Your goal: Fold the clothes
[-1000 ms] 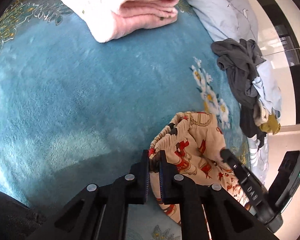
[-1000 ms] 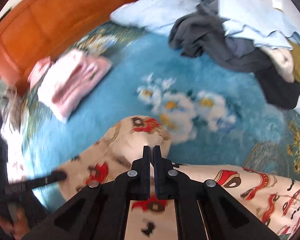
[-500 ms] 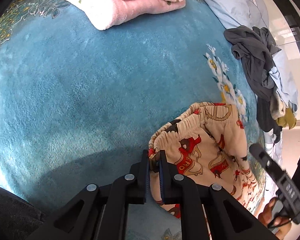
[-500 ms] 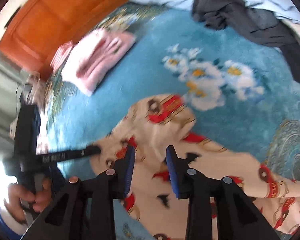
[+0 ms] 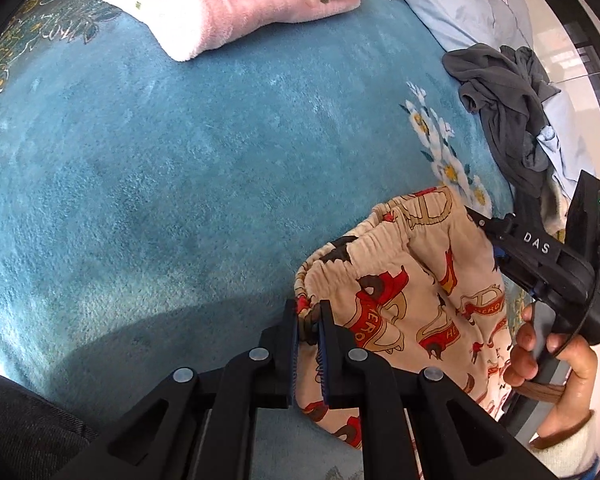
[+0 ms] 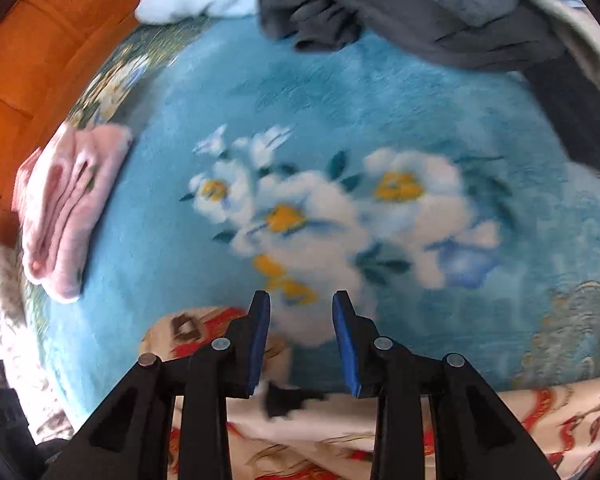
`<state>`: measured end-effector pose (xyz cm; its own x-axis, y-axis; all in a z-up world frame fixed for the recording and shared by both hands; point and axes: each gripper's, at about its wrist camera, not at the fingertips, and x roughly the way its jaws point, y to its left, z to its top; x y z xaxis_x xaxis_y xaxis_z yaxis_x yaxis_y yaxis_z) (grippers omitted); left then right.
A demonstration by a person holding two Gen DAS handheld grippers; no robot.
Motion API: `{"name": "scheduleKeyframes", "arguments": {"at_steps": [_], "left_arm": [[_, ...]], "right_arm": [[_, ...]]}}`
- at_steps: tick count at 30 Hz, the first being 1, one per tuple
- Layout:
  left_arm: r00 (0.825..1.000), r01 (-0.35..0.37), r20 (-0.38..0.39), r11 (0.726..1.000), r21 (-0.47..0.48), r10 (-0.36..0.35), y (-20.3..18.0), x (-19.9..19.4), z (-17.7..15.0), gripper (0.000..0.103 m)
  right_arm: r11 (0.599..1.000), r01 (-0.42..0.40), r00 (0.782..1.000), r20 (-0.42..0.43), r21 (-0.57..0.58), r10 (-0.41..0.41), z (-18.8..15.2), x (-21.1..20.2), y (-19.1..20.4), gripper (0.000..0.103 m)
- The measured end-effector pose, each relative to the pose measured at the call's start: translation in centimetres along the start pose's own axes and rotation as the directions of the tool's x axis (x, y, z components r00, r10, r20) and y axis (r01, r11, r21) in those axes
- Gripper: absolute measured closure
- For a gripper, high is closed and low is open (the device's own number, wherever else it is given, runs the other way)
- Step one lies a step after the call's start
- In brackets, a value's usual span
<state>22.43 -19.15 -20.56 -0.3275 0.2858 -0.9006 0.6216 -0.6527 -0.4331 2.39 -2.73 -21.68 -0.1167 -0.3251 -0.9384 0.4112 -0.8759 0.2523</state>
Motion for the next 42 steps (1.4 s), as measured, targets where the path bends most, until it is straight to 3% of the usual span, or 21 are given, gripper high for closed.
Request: {"name": "scheduleKeyframes", "arguments": {"at_steps": [5, 8, 15, 17, 23, 24, 25, 26, 29, 34, 42], "left_arm": [[1.000, 0.008, 0.000, 1.000, -0.003, -0.008, 0.0, 0.1, 0.0, 0.094], [1.000, 0.003, -0.003, 1.000, 0.004, -0.003, -0.1, 0.1, -0.1, 0.093], [1.000, 0.017, -0.009, 1.000, -0.017, -0.017, 0.1, 0.2, -0.1, 0.093], [1.000, 0.016, -0.010, 1.000, -0.018, -0.017, 0.0, 0.3, -0.2, 0.093], [1.000, 0.016, -0.009, 1.000, -0.018, -0.016, 0.0, 0.4, -0.2, 0.092], [1.000, 0.016, -0.009, 1.000, -0.017, -0.016, -0.1, 0.4, -0.2, 0.092], [1.000, 0.017, -0.009, 1.000, -0.016, -0.017, -0.1, 0.4, -0.2, 0.092], [1.000, 0.017, -0.009, 1.000, -0.015, -0.017, -0.1, 0.5, -0.2, 0.092], [1.000, 0.016, -0.008, 1.000, -0.010, -0.016, -0.2, 0.5, -0.3, 0.092], [1.000, -0.009, -0.001, 1.000, 0.006, 0.009, -0.5, 0.5, -0.3, 0.093], [1.000, 0.005, -0.002, 0.999, -0.051, -0.005, 0.4, 0.6, -0.1, 0.093]], "right_arm": [[0.982, -0.039, 0.998, -0.055, -0.182, 0.029, -2.1, 0.5, 3.1, 0.070], [0.955, 0.007, 0.999, -0.037, -0.296, -0.019, -4.0, 0.1, 4.2, 0.068], [0.934, -0.046, 0.999, -0.039, -0.355, 0.035, -6.2, -1.4, 3.6, 0.062], [0.916, -0.048, 0.998, -0.064, -0.398, 0.024, -6.5, -1.2, 3.8, 0.055], [0.895, -0.011, 0.997, -0.078, -0.445, -0.027, -7.1, -1.5, 4.2, 0.055], [0.896, 0.005, 0.996, -0.078, -0.444, -0.045, -7.3, -1.7, 4.4, 0.056], [0.891, 0.020, 0.995, -0.074, -0.454, -0.060, -7.5, -2.0, 4.6, 0.064], [0.879, 0.026, 0.995, -0.069, -0.476, -0.067, -7.9, -2.3, 5.0, 0.078], [0.840, 0.090, 0.992, -0.027, -0.536, -0.123, -9.1, -3.1, 5.6, 0.093], [0.865, 0.168, 0.985, 0.045, -0.473, -0.167, -7.9, -5.3, 4.7, 0.094], [0.814, 0.308, 0.949, 0.218, -0.492, -0.228, -3.0, -6.2, 5.8, 0.097]]}}
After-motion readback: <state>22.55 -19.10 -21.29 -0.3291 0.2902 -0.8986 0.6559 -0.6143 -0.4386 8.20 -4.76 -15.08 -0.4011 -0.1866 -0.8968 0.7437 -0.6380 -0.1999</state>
